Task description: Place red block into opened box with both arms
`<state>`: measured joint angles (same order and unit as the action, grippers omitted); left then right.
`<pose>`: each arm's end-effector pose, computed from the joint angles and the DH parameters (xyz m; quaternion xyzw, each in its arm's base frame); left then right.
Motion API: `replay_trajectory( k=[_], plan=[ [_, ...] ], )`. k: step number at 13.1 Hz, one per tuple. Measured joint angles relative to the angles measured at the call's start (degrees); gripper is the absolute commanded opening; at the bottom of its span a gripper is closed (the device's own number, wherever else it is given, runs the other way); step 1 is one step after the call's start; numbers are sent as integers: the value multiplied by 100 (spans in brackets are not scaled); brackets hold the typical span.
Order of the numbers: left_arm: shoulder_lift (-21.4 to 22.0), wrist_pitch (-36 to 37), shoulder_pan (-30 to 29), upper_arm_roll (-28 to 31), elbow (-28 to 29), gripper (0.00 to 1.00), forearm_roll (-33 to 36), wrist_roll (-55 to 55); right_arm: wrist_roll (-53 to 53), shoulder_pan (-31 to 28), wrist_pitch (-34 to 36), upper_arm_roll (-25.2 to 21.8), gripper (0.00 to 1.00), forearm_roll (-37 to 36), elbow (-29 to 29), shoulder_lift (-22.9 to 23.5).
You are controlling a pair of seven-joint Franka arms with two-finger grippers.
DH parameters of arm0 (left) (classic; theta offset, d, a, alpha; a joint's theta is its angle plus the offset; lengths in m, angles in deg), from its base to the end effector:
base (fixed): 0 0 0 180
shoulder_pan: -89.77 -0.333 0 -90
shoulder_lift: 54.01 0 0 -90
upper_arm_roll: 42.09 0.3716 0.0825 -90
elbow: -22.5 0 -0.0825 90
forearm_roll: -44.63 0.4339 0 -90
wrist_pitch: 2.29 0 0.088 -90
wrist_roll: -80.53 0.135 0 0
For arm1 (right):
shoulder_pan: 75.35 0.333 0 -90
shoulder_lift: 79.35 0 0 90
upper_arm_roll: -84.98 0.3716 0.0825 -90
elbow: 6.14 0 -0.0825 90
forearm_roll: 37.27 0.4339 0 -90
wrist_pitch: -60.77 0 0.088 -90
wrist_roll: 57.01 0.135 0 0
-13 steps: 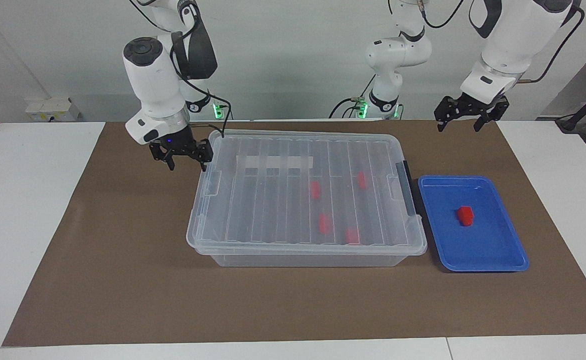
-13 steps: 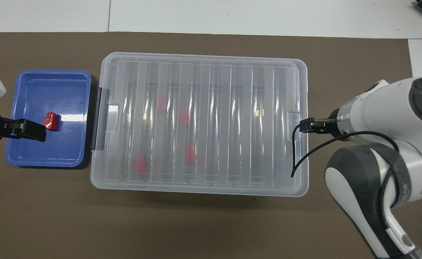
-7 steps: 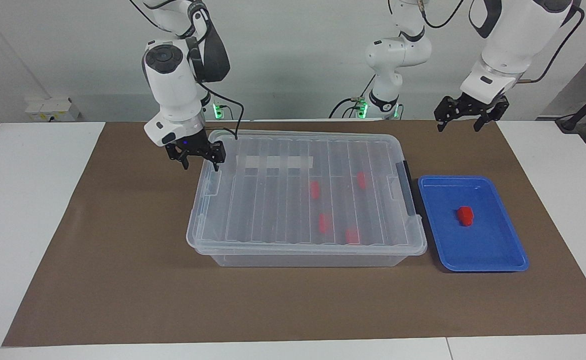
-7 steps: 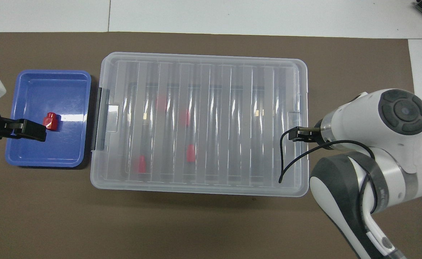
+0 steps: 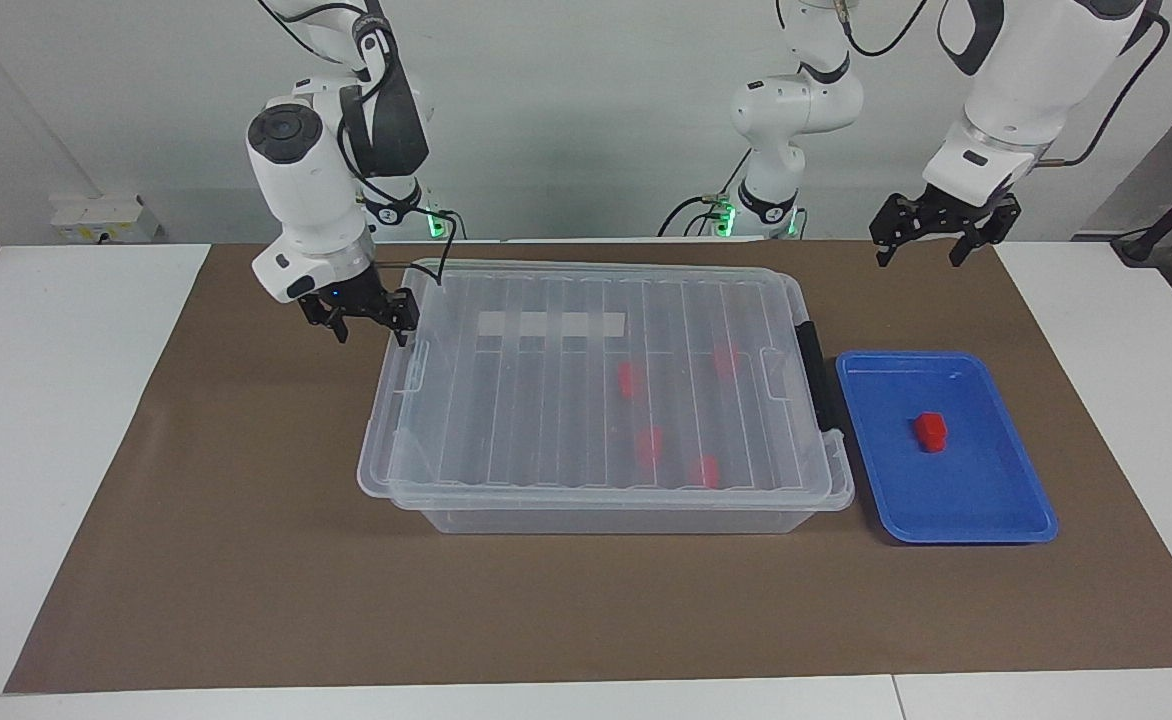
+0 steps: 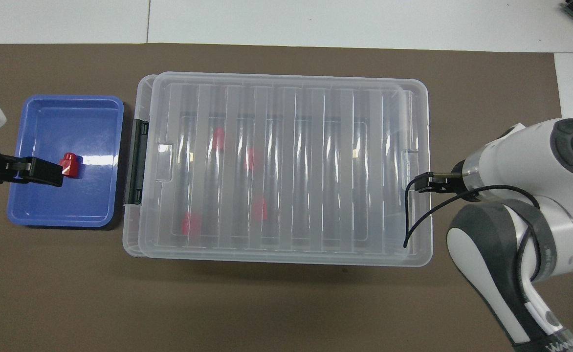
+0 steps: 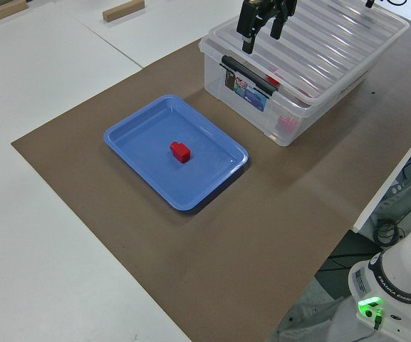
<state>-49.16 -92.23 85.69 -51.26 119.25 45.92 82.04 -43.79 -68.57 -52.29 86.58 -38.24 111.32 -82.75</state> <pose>0.5685 -0.0514 0.6398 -0.9980 0.0573 0.0171 0.0185 0.5698 0.0826 0.4708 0.9992 -0.0389 -0.0070 0.0101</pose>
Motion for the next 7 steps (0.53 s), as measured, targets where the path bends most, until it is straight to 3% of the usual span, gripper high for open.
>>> replay_trajectory(
  k=[7],
  plan=[
    [8,-1261,-581,39,718,100,-4,15,-1769,-962,57,-16,91,1,16,-1]
  ],
)
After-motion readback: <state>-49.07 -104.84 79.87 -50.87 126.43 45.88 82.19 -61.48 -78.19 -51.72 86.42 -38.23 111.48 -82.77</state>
